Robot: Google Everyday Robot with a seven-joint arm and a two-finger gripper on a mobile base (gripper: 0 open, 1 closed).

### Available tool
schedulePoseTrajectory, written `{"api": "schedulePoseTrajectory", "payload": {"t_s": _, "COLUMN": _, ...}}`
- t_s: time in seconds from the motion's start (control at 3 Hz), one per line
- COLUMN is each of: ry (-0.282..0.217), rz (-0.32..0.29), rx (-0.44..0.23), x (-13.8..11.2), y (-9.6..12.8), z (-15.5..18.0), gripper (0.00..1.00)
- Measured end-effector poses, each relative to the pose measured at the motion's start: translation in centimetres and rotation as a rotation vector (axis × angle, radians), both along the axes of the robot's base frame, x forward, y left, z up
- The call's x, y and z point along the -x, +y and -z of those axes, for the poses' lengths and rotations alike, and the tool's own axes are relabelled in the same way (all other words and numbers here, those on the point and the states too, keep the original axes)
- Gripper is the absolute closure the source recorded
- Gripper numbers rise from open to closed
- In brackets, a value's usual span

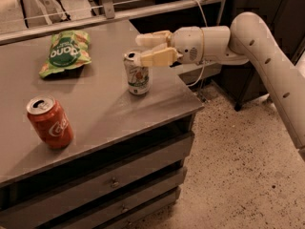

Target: Place 7up can upright

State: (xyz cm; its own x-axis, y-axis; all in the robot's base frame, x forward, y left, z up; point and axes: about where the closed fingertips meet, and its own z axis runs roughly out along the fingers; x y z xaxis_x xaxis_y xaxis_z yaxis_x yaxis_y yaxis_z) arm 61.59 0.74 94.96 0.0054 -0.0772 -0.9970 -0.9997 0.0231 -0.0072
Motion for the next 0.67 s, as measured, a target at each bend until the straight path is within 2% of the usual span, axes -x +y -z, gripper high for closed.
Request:
{"api": "schedulePoseTrajectory", "payload": {"t_s": 0.33, "ry": 0.000, "rz": -0.005, "rx": 0.000, "x": 0.07, "y": 0.27, "z": -0.03, "gripper": 0.00}}
{"api": "schedulePoseTrajectory", "payload": {"t_s": 0.67, "ry": 0.000, "rz": -0.005, "rx": 0.000, "x": 0.07, "y": 0.29, "z": -0.03, "gripper": 0.00}}
